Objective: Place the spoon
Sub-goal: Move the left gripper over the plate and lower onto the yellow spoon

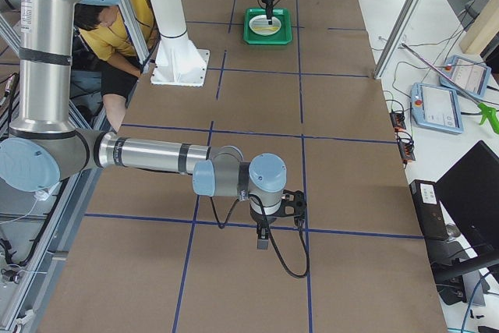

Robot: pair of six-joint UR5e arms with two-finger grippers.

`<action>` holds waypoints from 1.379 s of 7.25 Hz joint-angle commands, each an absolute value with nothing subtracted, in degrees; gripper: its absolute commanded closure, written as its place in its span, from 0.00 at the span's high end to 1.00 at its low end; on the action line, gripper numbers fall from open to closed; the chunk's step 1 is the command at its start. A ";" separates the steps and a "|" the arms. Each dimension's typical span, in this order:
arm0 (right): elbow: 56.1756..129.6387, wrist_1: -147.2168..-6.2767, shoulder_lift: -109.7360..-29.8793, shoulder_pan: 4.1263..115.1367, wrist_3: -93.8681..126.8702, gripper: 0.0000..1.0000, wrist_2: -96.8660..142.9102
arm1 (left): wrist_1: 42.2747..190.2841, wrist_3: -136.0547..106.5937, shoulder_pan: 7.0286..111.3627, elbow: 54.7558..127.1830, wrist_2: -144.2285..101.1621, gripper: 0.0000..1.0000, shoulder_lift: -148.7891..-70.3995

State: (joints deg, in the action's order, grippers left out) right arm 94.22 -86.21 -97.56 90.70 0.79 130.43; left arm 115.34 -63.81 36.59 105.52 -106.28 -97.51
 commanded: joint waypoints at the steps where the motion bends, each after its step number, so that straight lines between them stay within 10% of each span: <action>1: 94.22 -86.13 -97.56 90.70 0.70 1.00 130.43 | 113.47 -66.44 35.07 105.47 -106.00 0.48 -97.65; 10: 94.22 -86.22 -97.56 90.70 0.79 1.00 130.43 | 113.47 -67.59 33.13 103.54 -106.00 0.38 -98.88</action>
